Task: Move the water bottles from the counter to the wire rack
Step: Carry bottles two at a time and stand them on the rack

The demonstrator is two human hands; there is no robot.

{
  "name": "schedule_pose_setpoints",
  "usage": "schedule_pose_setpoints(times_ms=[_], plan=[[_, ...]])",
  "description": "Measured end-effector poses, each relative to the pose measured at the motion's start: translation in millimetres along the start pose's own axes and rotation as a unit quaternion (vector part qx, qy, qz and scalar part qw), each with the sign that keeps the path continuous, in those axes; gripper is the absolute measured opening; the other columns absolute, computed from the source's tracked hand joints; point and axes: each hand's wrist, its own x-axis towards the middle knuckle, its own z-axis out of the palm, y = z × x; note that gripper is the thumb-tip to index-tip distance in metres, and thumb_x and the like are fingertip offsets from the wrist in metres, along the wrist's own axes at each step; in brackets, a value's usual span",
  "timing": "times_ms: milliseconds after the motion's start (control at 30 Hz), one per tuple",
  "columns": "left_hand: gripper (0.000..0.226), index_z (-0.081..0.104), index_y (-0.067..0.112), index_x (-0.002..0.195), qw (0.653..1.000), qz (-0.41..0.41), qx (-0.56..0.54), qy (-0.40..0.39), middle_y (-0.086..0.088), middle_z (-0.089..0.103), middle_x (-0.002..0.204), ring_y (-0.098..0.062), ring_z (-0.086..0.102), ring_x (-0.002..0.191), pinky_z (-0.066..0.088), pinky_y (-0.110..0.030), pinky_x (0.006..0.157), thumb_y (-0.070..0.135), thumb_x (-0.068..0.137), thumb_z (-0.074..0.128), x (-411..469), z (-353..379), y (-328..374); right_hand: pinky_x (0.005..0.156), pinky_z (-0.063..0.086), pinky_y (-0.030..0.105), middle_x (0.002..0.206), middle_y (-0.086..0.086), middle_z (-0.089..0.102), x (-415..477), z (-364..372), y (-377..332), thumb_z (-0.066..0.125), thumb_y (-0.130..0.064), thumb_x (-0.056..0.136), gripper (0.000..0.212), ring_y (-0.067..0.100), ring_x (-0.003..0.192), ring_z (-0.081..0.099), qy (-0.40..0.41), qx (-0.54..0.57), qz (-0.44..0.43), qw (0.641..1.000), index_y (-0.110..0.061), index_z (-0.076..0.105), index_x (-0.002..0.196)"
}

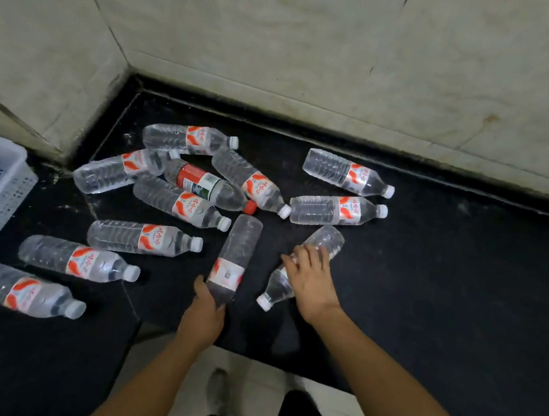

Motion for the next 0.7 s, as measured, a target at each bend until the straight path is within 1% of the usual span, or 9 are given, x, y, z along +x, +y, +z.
schedule_pose_setpoints(times_ms=[100, 167, 200, 300, 400, 500, 567, 633, 700], plan=[[0.053, 0.025, 0.002, 0.133, 0.999, 0.017, -0.023, -0.037, -0.024, 0.065, 0.118, -0.04, 0.065, 0.105, 0.052, -0.046, 0.09, 0.017, 0.096, 0.061, 14.7, -11.3, -8.3, 0.122, 0.023, 0.058, 0.141, 0.016, 0.048, -7.9, 7.1, -0.6, 0.083, -0.014, 0.069, 0.078, 0.04, 0.14, 0.037, 0.041, 0.0, 0.009, 0.999, -0.016, 0.051, 0.14], [0.053, 0.029, 0.004, 0.132, 0.998, 0.032, -0.018, -0.05, -0.022, 0.064, 0.123, -0.038, 0.064, 0.109, 0.048, -0.037, 0.086, 0.019, 0.096, 0.064, 10.9, -20.0, -5.6, 0.11, 0.044, 0.053, 0.128, 0.014, 0.056, -20.2, 5.4, 4.8, 0.086, -0.009, 0.059, 0.075, 0.035, 0.126, 0.043, 0.098, 0.063, 0.005, 0.993, -0.015, 0.06, 0.128], [0.055, 0.029, 0.005, 0.136, 0.998, 0.048, -0.007, -0.045, -0.021, 0.062, 0.127, -0.038, 0.063, 0.111, 0.046, -0.035, 0.084, 0.02, 0.096, 0.064, 6.8, -25.9, -3.6, 0.104, 0.05, 0.05, 0.128, 0.013, 0.054, -28.2, 0.2, 7.4, 0.085, -0.01, 0.063, 0.073, 0.033, 0.124, 0.043, 0.125, 0.122, 0.024, 0.984, -0.015, 0.058, 0.13], [0.066, 0.028, 0.007, 0.149, 0.991, 0.123, 0.047, -0.015, -0.021, 0.058, 0.134, -0.038, 0.06, 0.117, 0.048, -0.039, 0.091, 0.028, 0.097, 0.063, -6.8, -54.2, 7.0, 0.089, 0.049, 0.034, 0.133, 0.005, 0.047, -51.6, -30.8, 16.1, 0.08, -0.03, 0.081, 0.064, 0.021, 0.117, 0.05, 0.129, 0.325, 0.141, 0.926, -0.017, 0.052, 0.137], [0.069, 0.032, 0.009, 0.152, 0.972, 0.211, 0.104, 0.0, -0.019, 0.059, 0.136, -0.037, 0.058, 0.121, 0.045, -0.04, 0.096, 0.039, 0.097, 0.061, -12.4, -90.7, 32.1, 0.084, 0.044, 0.025, 0.114, 0.003, 0.059, -67.8, -53.3, 33.1, 0.081, -0.053, 0.074, 0.056, 0.011, 0.101, 0.056, 0.169, 0.471, 0.271, 0.822, -0.018, 0.065, 0.114], [0.054, 0.053, 0.012, 0.132, 0.948, 0.286, 0.133, 0.035, -0.014, 0.07, 0.118, -0.034, 0.065, 0.107, 0.05, -0.039, 0.085, 0.049, 0.095, 0.061, -12.4, -118.4, 77.2, 0.078, 0.05, 0.027, 0.099, 0.0, 0.068, -80.8, -58.3, 40.4, 0.073, -0.073, 0.062, 0.058, 0.014, 0.093, 0.066, 0.218, 0.527, 0.348, 0.744, -0.026, 0.069, 0.094], [0.047, 0.062, 0.013, 0.106, 0.934, 0.31, 0.159, 0.079, -0.01, 0.072, 0.095, -0.031, 0.067, 0.09, 0.047, -0.036, 0.071, 0.058, 0.092, 0.058, -11.7, -123.1, 107.9, 0.082, 0.056, 0.031, 0.104, -0.004, 0.068, -87.7, -54.2, 37.9, 0.077, -0.073, 0.061, 0.059, 0.012, 0.095, 0.067, 0.23, 0.548, 0.367, 0.716, -0.028, 0.068, 0.098], [0.043, 0.058, 0.018, 0.081, 0.922, 0.334, 0.158, 0.115, -0.005, 0.067, 0.076, -0.029, 0.065, 0.076, 0.04, -0.034, 0.062, 0.06, 0.089, 0.058, -12.9, -115.5, 129.8, 0.087, 0.056, 0.034, 0.111, -0.003, 0.065, -93.7, -44.6, 33.2, 0.082, -0.066, 0.063, 0.06, 0.015, 0.1, 0.066, 0.219, 0.55, 0.377, 0.713, -0.027, 0.065, 0.106], [0.04, 0.052, 0.022, 0.076, 0.916, 0.351, 0.142, 0.134, 0.001, 0.06, 0.072, -0.026, 0.061, 0.072, 0.038, -0.033, 0.061, 0.059, 0.087, 0.062, -13.2, -99.1, 140.6, 0.09, 0.054, 0.036, 0.115, 0.002, 0.06, -100.3, -33.7, 27.5, 0.086, -0.054, 0.066, 0.065, 0.021, 0.106, 0.063, 0.2, 0.538, 0.385, 0.722, -0.022, 0.06, 0.115]])
